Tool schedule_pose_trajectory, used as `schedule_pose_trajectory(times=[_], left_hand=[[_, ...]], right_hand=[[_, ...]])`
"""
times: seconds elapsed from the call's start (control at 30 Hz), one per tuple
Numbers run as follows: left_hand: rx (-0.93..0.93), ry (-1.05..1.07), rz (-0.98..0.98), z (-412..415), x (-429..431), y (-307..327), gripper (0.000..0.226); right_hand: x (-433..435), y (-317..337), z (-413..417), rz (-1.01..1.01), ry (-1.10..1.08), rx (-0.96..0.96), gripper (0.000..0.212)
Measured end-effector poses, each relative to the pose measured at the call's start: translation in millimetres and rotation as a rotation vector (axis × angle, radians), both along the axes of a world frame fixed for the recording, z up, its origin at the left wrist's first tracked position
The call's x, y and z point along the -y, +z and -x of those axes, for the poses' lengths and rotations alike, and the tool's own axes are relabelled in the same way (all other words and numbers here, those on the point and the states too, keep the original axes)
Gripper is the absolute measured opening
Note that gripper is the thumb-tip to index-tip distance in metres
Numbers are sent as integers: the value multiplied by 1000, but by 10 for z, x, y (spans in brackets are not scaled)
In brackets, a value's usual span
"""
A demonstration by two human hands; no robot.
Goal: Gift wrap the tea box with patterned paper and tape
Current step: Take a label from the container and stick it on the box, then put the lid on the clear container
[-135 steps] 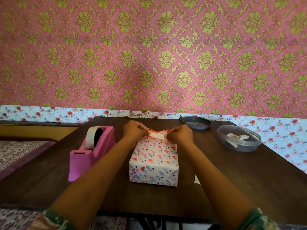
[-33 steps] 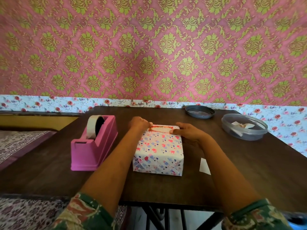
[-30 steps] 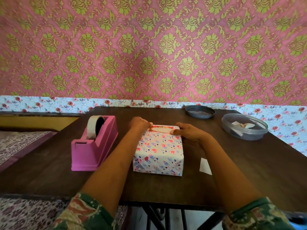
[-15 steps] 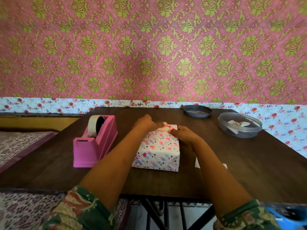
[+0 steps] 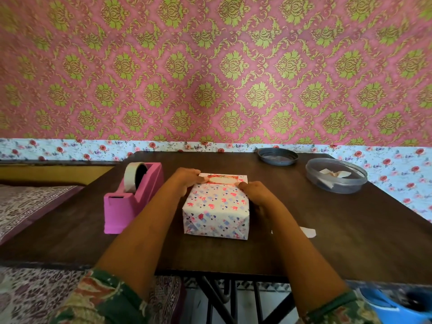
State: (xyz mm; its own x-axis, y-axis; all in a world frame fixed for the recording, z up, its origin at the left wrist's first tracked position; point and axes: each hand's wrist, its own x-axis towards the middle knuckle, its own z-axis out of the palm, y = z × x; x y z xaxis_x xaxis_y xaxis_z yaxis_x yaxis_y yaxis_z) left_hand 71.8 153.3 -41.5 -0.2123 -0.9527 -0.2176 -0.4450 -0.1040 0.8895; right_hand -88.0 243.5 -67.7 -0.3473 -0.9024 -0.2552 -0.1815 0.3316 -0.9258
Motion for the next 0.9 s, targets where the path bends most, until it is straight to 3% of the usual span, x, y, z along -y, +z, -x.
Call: schedule_pose_trajectory(times=[0.2, 0.43, 0.63, 0.9], left_hand=[[-63, -10, 2, -28, -47, -33, 50], [63, -34, 191, 17, 6, -118, 52], [132, -73, 253, 5, -65, -97, 49], [87, -107, 239, -140, -283, -106, 47]], right_hand=[[1, -39, 36, 49, 16, -14, 36], [-10, -5, 50, 20, 78, -107, 36], [-56, 9, -17, -1, 61, -51, 44], [-154, -6, -95, 67, -42, 1, 46]])
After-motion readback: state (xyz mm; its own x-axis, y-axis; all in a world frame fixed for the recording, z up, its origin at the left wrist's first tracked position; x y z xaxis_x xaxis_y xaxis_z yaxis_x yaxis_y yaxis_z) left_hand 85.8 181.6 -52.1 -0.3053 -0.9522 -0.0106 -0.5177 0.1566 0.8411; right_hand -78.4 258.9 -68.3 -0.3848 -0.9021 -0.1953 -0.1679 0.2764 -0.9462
